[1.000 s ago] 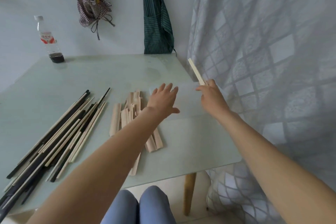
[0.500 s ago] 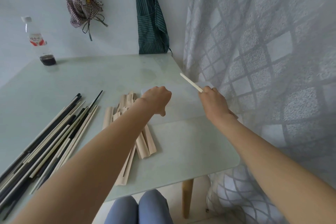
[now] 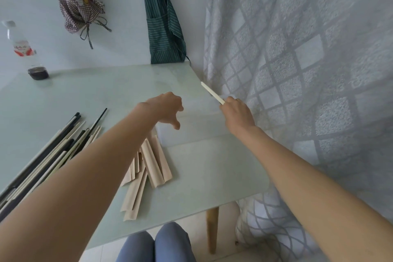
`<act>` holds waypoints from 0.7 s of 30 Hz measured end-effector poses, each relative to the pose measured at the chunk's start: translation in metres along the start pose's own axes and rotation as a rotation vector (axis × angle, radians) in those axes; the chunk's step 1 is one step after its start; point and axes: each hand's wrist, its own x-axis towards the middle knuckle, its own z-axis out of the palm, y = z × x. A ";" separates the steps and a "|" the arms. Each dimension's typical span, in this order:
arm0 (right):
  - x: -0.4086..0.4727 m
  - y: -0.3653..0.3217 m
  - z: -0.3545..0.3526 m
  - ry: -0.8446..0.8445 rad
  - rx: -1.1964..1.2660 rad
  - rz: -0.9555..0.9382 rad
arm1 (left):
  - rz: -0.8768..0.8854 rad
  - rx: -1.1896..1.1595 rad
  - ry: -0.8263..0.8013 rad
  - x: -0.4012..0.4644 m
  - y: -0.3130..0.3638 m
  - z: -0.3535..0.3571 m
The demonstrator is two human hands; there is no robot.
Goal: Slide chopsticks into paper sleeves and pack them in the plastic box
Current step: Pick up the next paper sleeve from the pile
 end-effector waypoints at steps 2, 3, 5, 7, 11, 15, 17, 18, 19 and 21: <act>-0.003 0.000 -0.002 -0.008 0.013 -0.003 | 0.000 -0.026 0.002 0.000 -0.003 -0.003; -0.004 0.000 -0.003 -0.012 0.029 0.000 | 0.003 -0.040 0.008 -0.001 -0.004 -0.004; -0.005 -0.001 -0.002 -0.013 0.060 0.011 | 0.016 -0.064 0.029 -0.002 -0.007 -0.005; -0.007 -0.001 0.000 -0.015 0.099 0.039 | 0.030 -0.078 0.056 -0.004 -0.010 -0.003; -0.013 0.005 0.004 0.084 0.285 0.035 | 0.074 -0.143 0.208 -0.010 -0.014 0.000; -0.023 0.005 0.001 0.480 0.559 -0.130 | 0.070 -0.465 0.523 -0.017 -0.016 0.001; -0.023 0.003 0.000 0.553 0.459 -0.242 | 0.055 -0.547 0.622 -0.018 -0.014 0.002; -0.023 0.002 0.001 0.549 0.423 -0.280 | 0.054 -0.564 0.648 -0.018 -0.013 0.002; -0.022 0.001 0.002 0.515 0.419 -0.294 | 0.049 -0.582 0.667 -0.018 -0.012 0.002; -0.021 0.003 0.007 0.438 0.428 -0.292 | 0.040 -0.610 0.696 -0.016 -0.012 0.000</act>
